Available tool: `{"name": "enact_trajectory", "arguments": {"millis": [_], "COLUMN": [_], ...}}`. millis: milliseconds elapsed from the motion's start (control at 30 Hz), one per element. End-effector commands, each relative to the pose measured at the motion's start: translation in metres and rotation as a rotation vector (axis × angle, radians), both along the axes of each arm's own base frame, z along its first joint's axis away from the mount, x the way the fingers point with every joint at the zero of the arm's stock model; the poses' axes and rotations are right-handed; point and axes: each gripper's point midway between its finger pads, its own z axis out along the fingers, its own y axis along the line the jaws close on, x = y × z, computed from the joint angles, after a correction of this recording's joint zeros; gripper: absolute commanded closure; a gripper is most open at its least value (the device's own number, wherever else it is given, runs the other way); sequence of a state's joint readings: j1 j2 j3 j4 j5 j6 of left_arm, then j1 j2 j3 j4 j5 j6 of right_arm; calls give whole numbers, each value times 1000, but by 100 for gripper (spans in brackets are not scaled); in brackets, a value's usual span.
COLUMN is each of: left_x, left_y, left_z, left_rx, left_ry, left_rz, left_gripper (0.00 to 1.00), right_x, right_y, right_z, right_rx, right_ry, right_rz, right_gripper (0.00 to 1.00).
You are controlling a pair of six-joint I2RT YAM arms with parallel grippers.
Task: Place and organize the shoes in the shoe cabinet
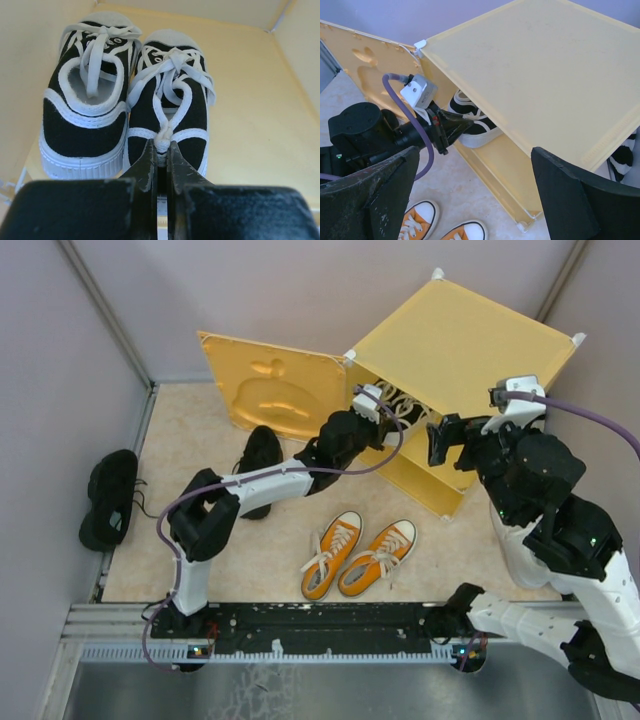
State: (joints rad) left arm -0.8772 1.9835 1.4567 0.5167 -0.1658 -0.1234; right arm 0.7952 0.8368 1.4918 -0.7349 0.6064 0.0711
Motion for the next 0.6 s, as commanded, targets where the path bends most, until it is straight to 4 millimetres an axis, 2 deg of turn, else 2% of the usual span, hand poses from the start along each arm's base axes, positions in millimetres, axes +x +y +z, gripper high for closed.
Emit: {"name": "enact_trajectory", "arguments": {"millis": [0, 133, 233, 367, 500, 567], "left_x": [32, 30, 37, 44, 50, 52], "left_y": [19, 21, 26, 26, 15, 10], "left_z": [19, 17, 12, 16, 22, 22], "left_rx": [-37, -57, -74, -122, -158, -164], "left_ry": [-63, -63, -55, -67, -74, -74], "left_rz": [156, 157, 209, 248, 232, 219], "left_gripper": [100, 100, 100, 95, 85, 69], "right_x": [-1, 0, 1, 3, 4, 4], "right_y": [-8, -9, -8, -6, -5, -5], "right_z": [2, 1, 0, -2, -2, -3], "right_rx": [-5, -13, -19, -25, -27, -30], "right_ry": [-15, -15, -13, -8, -7, -5], "right_rz": [-29, -33, -34, -34, -34, -34], "right_gripper": [6, 5, 5, 5, 4, 4]}}
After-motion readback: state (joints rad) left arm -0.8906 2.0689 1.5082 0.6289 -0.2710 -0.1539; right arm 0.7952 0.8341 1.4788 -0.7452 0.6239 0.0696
